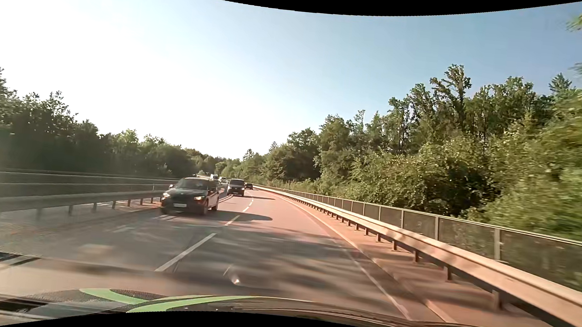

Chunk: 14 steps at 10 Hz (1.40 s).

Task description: Follow the waypoints while adhering to traffic rules and regulations

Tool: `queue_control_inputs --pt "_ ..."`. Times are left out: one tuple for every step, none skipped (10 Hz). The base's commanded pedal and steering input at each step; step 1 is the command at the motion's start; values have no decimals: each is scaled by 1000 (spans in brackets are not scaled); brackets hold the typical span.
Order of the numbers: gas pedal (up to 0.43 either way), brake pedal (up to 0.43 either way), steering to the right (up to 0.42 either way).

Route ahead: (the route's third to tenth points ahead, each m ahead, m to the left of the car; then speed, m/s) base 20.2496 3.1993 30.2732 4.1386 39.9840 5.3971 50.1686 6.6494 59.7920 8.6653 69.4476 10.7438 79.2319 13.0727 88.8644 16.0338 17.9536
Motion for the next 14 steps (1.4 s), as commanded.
queue_control_inputs --pt "177 0 -20" --pt "177 0 -20" --pt "177 0 -20" --pt "177 0 -20" --pt "177 0 -20" --pt "177 0 -20" --pt "177 0 -20" --pt "177 0 -19" --pt "177 0 -19" --pt "177 0 -18" --pt "177 0 -18" --pt "177 0 -18" --pt "177 0 -18" --pt "177 0 -18"
